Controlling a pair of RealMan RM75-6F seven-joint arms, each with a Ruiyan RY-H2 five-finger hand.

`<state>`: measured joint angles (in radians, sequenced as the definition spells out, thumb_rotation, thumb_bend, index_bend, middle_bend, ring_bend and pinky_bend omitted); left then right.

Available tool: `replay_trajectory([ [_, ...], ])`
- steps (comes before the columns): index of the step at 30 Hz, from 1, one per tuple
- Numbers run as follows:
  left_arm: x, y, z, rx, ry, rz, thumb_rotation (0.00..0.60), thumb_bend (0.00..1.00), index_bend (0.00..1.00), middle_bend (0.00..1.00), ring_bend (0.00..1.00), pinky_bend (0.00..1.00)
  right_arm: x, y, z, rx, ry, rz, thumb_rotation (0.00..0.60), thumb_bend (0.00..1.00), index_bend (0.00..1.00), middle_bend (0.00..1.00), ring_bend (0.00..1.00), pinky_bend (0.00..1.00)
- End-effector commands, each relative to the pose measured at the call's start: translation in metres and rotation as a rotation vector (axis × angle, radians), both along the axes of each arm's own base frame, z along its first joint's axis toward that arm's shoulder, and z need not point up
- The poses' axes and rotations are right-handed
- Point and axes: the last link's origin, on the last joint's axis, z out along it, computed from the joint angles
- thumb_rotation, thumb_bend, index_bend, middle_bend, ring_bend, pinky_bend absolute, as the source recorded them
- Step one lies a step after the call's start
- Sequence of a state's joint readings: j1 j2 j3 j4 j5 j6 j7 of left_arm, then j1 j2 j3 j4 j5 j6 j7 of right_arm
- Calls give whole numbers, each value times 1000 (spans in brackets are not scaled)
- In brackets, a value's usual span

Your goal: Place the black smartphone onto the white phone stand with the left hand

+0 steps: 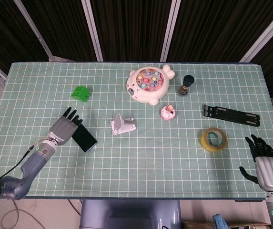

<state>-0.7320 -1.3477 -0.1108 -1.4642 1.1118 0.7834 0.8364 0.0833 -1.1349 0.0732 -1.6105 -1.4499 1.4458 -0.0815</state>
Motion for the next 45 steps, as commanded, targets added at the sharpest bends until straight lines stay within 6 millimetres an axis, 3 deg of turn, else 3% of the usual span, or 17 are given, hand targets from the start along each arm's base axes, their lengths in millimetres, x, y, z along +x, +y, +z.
replay_trajectory([
  [1, 2, 2, -9, -10, 6, 2, 600, 85, 180, 167, 0, 35, 0, 0, 0, -1, 0, 1, 600, 351, 45, 0, 0, 150],
  [11, 6, 7, -29, -40, 18, 10, 600, 85, 203, 185, 0, 35, 0, 0, 0, -1, -3, -1, 600, 352, 50, 0, 0, 150],
  [29, 6, 4, -46, -68, 7, 36, 600, 94, 276, 267, 0, 36, 0, 0, 0, 0, -6, -1, 600, 353, 58, 0, 0, 150],
  [39, 3, 3, -48, -73, -4, 41, 600, 226, 399, 402, 4, 40, 0, 0, 0, -1, -6, -1, 600, 352, 58, 0, 0, 150],
  [45, 2, 2, -47, -69, -16, 39, 600, 306, 487, 495, 60, 41, 0, 0, 0, 0, -6, 0, 600, 352, 58, 0, 0, 150],
])
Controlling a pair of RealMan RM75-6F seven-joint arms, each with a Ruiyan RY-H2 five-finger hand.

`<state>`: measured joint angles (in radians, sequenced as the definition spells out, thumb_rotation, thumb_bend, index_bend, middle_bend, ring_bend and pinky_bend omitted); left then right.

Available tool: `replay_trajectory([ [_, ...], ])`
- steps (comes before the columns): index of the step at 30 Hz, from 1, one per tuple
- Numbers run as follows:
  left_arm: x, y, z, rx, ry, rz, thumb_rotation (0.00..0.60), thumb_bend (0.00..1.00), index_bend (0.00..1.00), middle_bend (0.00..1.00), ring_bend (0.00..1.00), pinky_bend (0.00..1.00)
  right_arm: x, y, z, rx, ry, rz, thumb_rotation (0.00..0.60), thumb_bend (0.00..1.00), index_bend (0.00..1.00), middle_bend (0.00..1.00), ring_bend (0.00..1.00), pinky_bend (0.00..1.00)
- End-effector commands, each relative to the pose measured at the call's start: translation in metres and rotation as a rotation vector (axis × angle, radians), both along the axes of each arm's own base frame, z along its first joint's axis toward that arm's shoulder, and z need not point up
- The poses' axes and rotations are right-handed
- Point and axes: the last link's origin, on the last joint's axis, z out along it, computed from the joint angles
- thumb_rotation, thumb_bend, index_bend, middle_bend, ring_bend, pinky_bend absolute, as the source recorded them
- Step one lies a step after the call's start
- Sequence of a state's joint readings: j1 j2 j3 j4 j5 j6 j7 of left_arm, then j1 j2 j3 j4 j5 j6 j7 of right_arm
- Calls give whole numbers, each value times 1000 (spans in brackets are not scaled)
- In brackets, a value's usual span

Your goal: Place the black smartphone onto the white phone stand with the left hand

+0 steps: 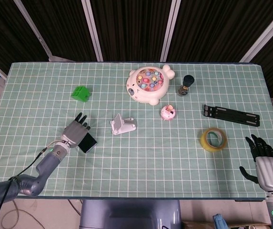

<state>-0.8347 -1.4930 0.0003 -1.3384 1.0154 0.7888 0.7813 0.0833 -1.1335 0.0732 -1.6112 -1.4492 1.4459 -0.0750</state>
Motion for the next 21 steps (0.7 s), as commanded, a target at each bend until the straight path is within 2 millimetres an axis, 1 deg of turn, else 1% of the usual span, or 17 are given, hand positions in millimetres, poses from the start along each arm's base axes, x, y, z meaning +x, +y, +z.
replay_trajectory([
  [1, 1, 0, 2, 8, -15, 0, 600, 307, 495, 503, 66, 41, 0, 0, 0, 0, 0, 0, 600, 352, 58, 0, 0, 151],
  [8, 12, 1, 11, 52, -101, -5, 600, 316, 544, 560, 100, 41, 0, 0, 0, 0, 0, 0, 600, 352, 58, 0, 0, 151],
  [15, 23, 3, 23, 93, -178, -5, 600, 316, 551, 566, 105, 39, 0, 0, 0, 0, 1, 0, 600, 353, 58, 0, 0, 150],
  [17, 28, 3, 25, 115, -230, 12, 600, 316, 552, 567, 105, 39, 0, 0, 0, 0, 0, 0, 600, 353, 58, 0, 0, 151],
  [21, 43, 2, 26, 182, -406, 69, 600, 316, 548, 564, 105, 39, 0, 0, 0, 0, 0, 1, 600, 353, 60, 0, 0, 150],
])
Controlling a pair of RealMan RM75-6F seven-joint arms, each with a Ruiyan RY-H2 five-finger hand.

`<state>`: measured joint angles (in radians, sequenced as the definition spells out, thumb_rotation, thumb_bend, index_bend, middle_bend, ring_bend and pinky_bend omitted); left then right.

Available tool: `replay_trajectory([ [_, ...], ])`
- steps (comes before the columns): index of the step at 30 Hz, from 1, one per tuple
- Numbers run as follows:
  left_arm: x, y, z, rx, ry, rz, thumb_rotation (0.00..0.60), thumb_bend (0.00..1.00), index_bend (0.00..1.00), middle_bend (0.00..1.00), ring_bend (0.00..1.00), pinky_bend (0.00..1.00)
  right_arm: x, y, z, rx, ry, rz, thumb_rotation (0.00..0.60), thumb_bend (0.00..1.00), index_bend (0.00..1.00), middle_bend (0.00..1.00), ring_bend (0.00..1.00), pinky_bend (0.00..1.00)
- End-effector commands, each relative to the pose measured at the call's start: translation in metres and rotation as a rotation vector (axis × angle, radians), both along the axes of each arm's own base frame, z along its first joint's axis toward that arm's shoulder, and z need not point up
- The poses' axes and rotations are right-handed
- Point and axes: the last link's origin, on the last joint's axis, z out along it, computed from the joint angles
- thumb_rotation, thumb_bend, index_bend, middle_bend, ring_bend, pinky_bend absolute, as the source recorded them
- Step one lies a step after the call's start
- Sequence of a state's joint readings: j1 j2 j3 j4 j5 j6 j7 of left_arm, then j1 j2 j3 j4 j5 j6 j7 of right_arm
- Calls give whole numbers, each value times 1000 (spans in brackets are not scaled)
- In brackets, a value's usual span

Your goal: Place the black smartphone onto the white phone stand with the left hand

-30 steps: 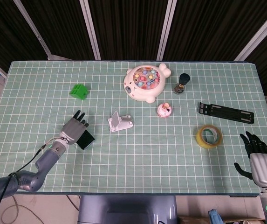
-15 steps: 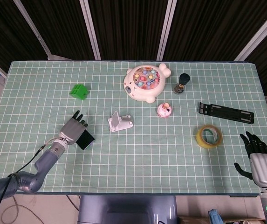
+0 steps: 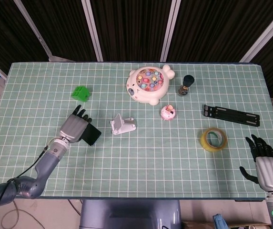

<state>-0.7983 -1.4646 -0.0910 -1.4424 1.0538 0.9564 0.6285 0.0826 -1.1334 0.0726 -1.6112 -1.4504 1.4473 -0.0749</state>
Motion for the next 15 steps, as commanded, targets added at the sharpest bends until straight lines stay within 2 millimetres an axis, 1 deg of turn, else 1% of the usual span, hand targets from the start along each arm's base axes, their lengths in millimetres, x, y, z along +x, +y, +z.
replay_trajectory([
  [1, 13, -2, -1, 45, -149, 49, 600, 316, 547, 563, 105, 39, 0, 0, 0, 0, 0, 0, 600, 353, 60, 0, 0, 150],
  [8, 48, -6, -13, 110, -473, 181, 600, 316, 534, 555, 105, 34, -1, 0, 0, 0, -2, -1, 600, 351, 60, 0, 0, 150],
  [11, 62, -7, -18, 130, -550, 211, 600, 316, 534, 555, 105, 31, 0, 0, 0, 1, -2, 0, 600, 353, 60, 0, 0, 150],
  [15, 81, -8, -27, 137, -705, 286, 600, 316, 534, 554, 105, 31, -1, -1, 0, 2, -3, -2, 600, 353, 60, 0, 0, 151],
])
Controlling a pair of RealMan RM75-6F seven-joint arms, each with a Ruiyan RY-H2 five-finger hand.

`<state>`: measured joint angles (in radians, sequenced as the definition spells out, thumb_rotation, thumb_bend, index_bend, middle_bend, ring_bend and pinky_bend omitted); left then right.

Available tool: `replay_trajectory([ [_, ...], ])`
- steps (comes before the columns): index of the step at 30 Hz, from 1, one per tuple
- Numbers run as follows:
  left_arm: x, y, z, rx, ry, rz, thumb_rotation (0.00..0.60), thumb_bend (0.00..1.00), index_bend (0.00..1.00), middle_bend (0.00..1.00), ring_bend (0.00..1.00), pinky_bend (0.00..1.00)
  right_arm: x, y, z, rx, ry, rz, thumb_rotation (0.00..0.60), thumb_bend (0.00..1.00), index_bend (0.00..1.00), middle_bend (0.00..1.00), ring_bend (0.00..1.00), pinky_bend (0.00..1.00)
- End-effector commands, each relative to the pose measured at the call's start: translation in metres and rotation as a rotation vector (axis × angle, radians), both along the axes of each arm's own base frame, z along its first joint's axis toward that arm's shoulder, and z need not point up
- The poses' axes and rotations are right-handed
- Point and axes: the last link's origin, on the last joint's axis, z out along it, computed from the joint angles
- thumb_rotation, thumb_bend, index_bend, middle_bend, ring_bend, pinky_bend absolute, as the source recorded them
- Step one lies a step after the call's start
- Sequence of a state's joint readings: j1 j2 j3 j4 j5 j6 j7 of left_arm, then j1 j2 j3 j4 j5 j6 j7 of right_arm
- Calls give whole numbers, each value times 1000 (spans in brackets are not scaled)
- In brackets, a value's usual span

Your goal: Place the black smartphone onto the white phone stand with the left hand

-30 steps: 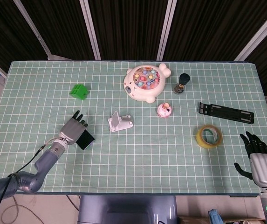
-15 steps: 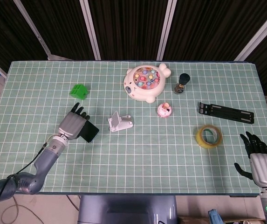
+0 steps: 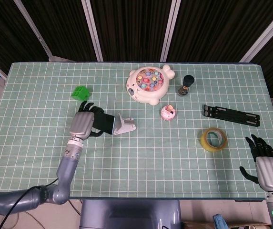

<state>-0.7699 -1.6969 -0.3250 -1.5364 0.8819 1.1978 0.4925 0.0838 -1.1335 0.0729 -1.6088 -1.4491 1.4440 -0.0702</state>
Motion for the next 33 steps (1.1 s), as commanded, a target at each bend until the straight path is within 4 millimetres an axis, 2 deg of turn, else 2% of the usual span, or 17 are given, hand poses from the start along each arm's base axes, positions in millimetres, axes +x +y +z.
replay_trajectory([
  [1, 18, -2, -8, -5, -159, 66, 600, 316, 534, 555, 105, 31, 0, 0, 0, 0, -1, 0, 600, 353, 60, 0, 0, 151],
  [6, 31, -4, -19, -37, -311, 163, 600, 316, 534, 554, 105, 32, 0, 0, 0, 0, -2, 0, 600, 352, 60, 0, 0, 151],
  [10, 35, -3, -26, -58, -357, 211, 600, 316, 534, 555, 105, 32, 0, 0, 0, 1, -3, 0, 600, 353, 60, 0, 0, 151],
  [21, 37, 4, -32, -125, -480, 262, 600, 316, 532, 552, 105, 37, 0, 0, 0, 1, -5, -1, 600, 353, 60, 0, 0, 150],
  [33, 31, 8, -34, -155, -516, 286, 600, 316, 531, 552, 105, 37, 0, 0, 0, 1, -5, -2, 600, 353, 60, 0, 0, 150],
])
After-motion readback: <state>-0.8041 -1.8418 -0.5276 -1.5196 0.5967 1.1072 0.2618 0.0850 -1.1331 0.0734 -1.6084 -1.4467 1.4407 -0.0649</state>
